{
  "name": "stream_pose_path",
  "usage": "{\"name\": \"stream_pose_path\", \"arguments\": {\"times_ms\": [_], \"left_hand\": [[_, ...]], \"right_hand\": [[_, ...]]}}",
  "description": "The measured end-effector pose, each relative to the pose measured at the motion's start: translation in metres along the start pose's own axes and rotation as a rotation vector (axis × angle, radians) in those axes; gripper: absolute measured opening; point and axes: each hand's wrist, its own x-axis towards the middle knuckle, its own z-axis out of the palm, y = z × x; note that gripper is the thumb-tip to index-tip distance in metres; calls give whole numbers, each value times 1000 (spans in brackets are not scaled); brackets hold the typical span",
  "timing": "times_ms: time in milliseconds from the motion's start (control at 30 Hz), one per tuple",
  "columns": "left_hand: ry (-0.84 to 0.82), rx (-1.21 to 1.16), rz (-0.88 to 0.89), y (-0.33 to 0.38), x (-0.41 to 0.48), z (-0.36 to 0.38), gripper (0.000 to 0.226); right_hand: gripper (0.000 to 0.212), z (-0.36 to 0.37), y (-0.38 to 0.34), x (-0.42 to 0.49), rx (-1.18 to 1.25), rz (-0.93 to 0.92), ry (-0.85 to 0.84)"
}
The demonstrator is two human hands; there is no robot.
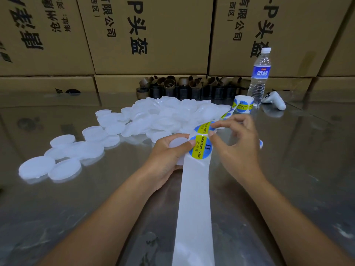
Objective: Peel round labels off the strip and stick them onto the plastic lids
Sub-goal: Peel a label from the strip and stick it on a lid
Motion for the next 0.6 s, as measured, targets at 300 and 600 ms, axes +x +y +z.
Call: {"name": "stream_pose_path", "arguments": {"times_ms": [300, 600], "left_hand": [[-24, 28, 7, 0, 0, -2, 23], [-10, -16, -21, 2, 2, -1, 33]], "right_hand": [[15, -1, -2, -3, -88, -71, -170], [18, 0, -2, -4, -59, -49, -251]]}}
